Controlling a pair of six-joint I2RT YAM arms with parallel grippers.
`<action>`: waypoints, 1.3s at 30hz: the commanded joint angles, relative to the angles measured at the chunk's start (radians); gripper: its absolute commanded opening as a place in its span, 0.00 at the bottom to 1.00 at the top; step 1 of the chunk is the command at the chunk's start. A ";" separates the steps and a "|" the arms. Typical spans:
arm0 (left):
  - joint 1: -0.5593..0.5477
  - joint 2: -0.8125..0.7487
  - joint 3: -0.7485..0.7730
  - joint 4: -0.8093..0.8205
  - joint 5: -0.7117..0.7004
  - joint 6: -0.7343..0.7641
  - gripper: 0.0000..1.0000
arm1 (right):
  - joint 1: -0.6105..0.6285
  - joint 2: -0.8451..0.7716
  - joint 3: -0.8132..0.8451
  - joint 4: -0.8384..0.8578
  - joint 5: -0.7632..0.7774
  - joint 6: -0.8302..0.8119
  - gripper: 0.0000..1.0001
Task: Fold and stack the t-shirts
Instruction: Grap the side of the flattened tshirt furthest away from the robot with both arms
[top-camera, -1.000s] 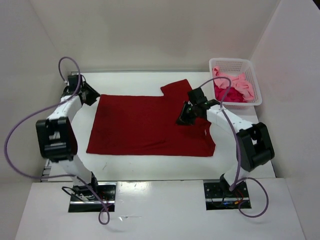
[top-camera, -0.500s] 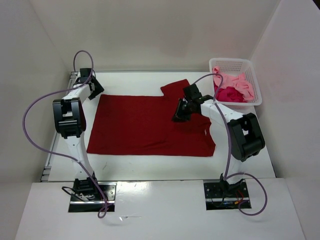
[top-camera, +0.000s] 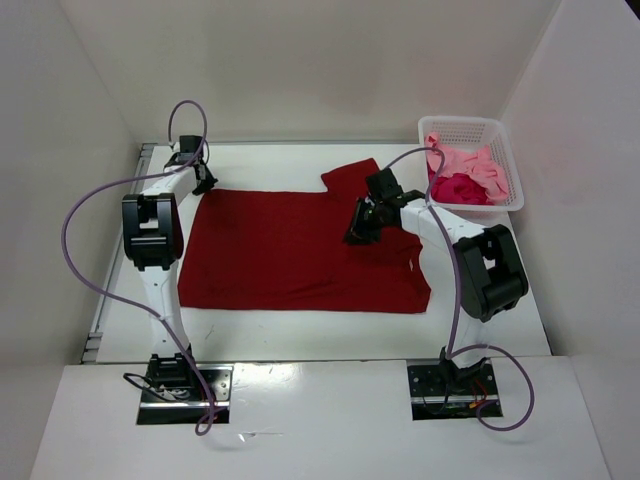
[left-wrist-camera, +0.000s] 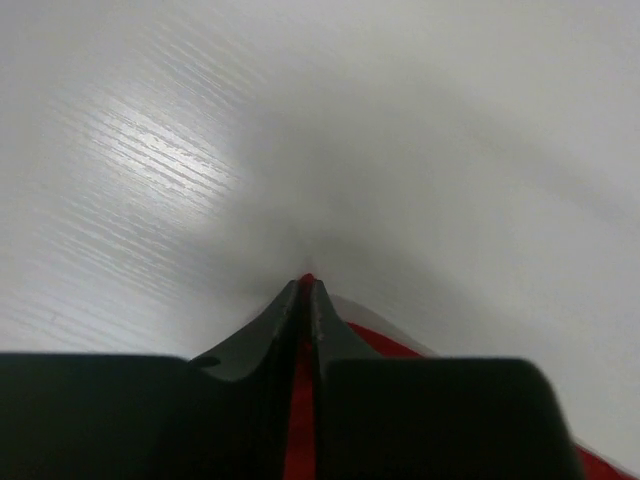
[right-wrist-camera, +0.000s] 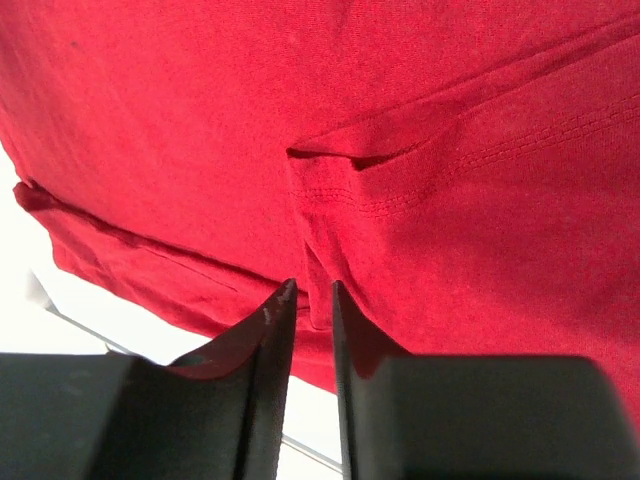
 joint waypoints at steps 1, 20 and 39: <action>0.006 0.022 0.023 -0.032 -0.038 -0.006 0.11 | -0.005 -0.026 0.053 0.020 0.018 -0.028 0.29; 0.006 -0.239 -0.222 0.035 0.021 -0.035 0.00 | -0.161 0.641 1.031 -0.076 0.449 -0.201 0.58; -0.003 -0.249 -0.221 0.035 0.059 -0.035 0.00 | -0.190 1.043 1.561 -0.192 0.556 -0.253 0.66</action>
